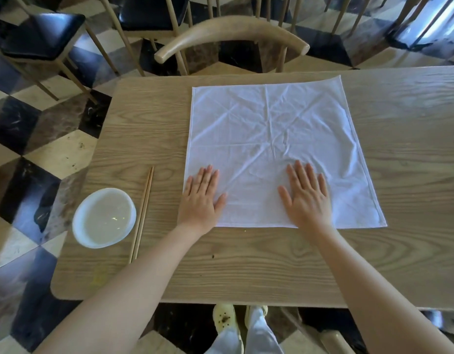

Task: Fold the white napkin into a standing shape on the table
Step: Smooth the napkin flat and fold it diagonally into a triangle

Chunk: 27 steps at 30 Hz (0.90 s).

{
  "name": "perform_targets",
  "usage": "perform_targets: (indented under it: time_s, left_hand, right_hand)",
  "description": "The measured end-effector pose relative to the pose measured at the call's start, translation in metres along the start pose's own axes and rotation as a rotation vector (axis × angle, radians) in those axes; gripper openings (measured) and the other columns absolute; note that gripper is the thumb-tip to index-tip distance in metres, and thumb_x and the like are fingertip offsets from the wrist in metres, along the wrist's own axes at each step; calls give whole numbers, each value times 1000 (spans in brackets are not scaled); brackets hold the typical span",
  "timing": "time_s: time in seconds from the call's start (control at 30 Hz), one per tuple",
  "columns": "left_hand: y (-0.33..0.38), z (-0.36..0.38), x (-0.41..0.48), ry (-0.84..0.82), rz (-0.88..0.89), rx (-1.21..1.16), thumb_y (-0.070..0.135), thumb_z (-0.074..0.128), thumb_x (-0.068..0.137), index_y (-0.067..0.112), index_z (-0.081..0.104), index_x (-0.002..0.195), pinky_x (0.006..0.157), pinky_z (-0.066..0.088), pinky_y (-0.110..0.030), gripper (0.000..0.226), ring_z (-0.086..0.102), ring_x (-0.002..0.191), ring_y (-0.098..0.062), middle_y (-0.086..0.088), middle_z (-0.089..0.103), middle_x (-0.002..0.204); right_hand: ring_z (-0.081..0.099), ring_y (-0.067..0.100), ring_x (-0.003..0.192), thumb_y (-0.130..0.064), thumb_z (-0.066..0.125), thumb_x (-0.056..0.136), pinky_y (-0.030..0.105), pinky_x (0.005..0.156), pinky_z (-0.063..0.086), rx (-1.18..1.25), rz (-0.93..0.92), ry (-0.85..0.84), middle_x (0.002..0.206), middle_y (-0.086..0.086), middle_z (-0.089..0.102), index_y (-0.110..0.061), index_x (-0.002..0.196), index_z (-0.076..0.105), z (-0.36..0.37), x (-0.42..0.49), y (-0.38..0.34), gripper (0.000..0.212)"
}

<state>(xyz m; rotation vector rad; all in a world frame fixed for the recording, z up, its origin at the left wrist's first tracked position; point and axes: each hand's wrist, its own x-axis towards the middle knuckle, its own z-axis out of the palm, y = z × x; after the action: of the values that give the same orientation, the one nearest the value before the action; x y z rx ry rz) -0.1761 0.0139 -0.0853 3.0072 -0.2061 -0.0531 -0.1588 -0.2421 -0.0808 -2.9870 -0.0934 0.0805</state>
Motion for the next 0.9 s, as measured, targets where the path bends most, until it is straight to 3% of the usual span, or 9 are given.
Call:
perform_targets:
  time_s: [0.13,0.23,0.33,0.43,0.6,0.7,0.8,0.9]
  left_hand:
    - [-3,0,-1,-44,7,13,56,2,85,13,5,147,116,-7,-34,75,-11,140,-11,-1,-3,154]
    - [-4,-1,-1,-79,-3,7,57,-3,83,16,-6,144,117,-7,-36,74,-14,140,-11,0,-9,154]
    - [-4,-6,2,-156,-15,25,57,-3,86,18,-16,141,116,-11,-35,68,-19,140,-12,2,-20,152]
    - [10,-17,5,-270,-77,7,47,13,98,17,-12,146,115,-13,-39,62,-20,142,-18,-4,-20,155]
    - [71,-15,1,-331,235,-34,59,-3,77,23,-5,147,117,-7,-43,79,-21,139,-13,0,-14,156]
    - [119,-15,8,-331,399,-42,56,15,87,19,7,148,118,0,-41,72,-8,144,-19,-6,-1,158]
    - [158,-23,14,-328,488,-31,44,38,95,11,10,148,118,1,-33,68,0,145,-21,-10,2,158]
    - [175,-27,15,-272,482,11,39,49,92,4,24,145,116,14,-38,68,17,142,-31,-18,19,154]
  right_hand:
    - [2,12,145,-57,12,88,34,118,-2,-10,29,-13,157,-7,6,-28,148,12,-9,-18,43,67]
    - [-4,9,144,-58,10,87,30,117,-8,-36,-67,-71,155,-9,-2,-26,148,5,-14,-27,73,69]
    - [6,15,145,-58,7,93,31,117,-3,-83,-262,-120,156,-2,7,-18,148,11,-23,-38,103,68]
    - [12,14,143,-56,9,95,31,118,4,-106,-401,-209,155,3,18,-16,148,17,-36,-49,133,67]
    - [28,15,139,-53,18,96,30,115,19,-62,-552,-239,150,1,32,-14,143,33,-58,-44,159,63]
    - [44,18,130,-35,44,93,35,102,45,-23,-647,-135,140,3,49,-9,132,50,-65,-37,163,47]
    - [52,18,123,-7,74,74,32,94,50,-11,-760,-107,132,5,57,-6,119,62,-69,-33,171,47]
    - [57,18,118,5,63,71,29,80,57,-23,-771,-75,129,3,60,-9,108,64,-71,-28,178,40]
